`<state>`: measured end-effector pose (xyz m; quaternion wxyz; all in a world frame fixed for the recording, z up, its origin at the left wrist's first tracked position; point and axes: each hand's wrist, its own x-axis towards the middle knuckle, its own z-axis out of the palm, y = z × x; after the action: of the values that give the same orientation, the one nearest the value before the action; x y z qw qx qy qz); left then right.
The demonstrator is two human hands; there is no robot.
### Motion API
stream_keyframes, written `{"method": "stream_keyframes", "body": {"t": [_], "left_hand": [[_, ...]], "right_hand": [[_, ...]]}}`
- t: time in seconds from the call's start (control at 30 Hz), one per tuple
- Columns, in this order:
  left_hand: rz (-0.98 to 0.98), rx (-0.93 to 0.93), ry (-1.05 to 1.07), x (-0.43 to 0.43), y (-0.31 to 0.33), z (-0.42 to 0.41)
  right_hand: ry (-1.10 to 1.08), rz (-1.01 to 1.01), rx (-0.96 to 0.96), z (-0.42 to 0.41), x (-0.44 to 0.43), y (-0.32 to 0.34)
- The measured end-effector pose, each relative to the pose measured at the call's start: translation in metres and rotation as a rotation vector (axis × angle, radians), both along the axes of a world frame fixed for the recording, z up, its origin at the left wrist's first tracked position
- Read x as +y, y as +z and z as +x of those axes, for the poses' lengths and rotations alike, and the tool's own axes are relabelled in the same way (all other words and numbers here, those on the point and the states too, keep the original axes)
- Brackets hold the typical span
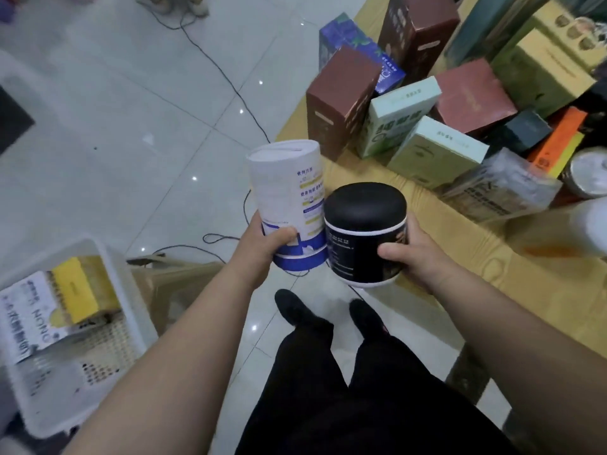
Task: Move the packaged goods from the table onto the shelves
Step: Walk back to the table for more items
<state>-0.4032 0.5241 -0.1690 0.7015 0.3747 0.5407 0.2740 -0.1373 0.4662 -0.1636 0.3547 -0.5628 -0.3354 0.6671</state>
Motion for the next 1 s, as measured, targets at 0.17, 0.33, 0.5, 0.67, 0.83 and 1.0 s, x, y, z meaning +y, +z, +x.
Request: {"method": "stream_keyframes", "body": {"t": [0.17, 0.33, 0.5, 0.67, 0.83, 1.0], "left_hand": [[-0.047, -0.209, 0.233, -0.072, 0.059, -0.015], [0.086, -0.312, 0.560, -0.159, 0.113, -0.022], [0.198, -0.321, 0.908, -0.253, 0.149, -0.033], [0.233, -0.325, 1.259, -0.364, 0.172, -0.052], [0.396, -0.240, 1.514, -0.495, 0.196, -0.052], [0.532, -0.143, 1.750, -0.654, 0.209, -0.025]], "right_hand": [[0.142, -0.011, 0.233, -0.007, 0.006, 0.034], [0.453, -0.067, 0.384, -0.047, 0.007, 0.077], [0.807, -0.150, 0.529, -0.110, -0.028, 0.117], [1.051, -0.171, 0.555, -0.174, -0.097, 0.147], [1.276, -0.184, 0.587, -0.240, -0.196, 0.174], [1.530, -0.198, 0.645, -0.285, -0.343, 0.201]]}}
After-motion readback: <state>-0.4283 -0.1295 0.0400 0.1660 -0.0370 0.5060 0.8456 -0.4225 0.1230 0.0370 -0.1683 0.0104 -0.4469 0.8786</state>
